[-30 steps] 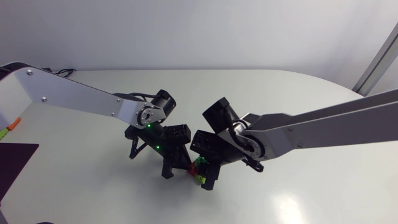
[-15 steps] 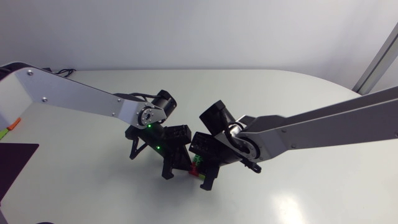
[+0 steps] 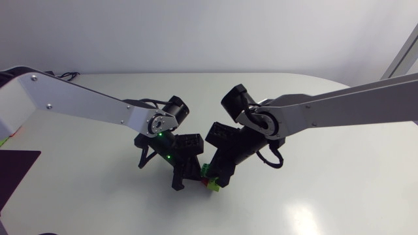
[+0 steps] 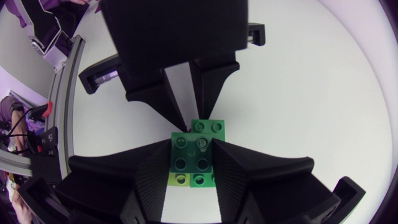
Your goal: Disassemble duplo
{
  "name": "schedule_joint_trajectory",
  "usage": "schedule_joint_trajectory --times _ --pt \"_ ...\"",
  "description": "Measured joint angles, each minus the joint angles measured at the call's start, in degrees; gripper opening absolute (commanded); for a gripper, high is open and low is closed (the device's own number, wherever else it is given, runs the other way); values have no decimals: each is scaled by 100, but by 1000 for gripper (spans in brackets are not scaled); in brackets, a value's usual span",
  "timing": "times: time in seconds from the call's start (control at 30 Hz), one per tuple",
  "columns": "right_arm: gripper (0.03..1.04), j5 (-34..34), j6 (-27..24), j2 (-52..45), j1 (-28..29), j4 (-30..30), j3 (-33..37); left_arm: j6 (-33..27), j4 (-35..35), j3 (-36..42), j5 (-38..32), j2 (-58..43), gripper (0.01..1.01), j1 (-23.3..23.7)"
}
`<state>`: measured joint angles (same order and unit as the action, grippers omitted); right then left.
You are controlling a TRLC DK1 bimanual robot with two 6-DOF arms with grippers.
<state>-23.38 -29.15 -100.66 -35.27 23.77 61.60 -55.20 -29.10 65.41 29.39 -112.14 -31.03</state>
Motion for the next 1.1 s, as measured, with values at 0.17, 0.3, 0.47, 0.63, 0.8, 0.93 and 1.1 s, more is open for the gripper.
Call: schedule_joint_trajectory --times 0.17,0.3,0.47,0.63,0.8,0.93,1.1 --pt "261 238 -31 114 55 -184 -203 0 0 0 2 13 261 57" --pt "264 391 -70 350 109 -192 -431 -2 -2 -2 0 28 262 136" --pt "266 527 -199 675 173 -302 -787 0 0 -7 -2 122 266 157" --pt "267 693 -308 697 267 -490 -1128 144 0 -4 0 341 279 155" --pt "269 695 -350 710 264 -638 -1390 542 109 118 116 402 290 142" --pt "269 706 -343 796 225 -638 -1394 870 262 345 446 391 292 107" --pt "272 732 -282 896 76 -702 -1381 1032 304 479 669 284 293 -24"
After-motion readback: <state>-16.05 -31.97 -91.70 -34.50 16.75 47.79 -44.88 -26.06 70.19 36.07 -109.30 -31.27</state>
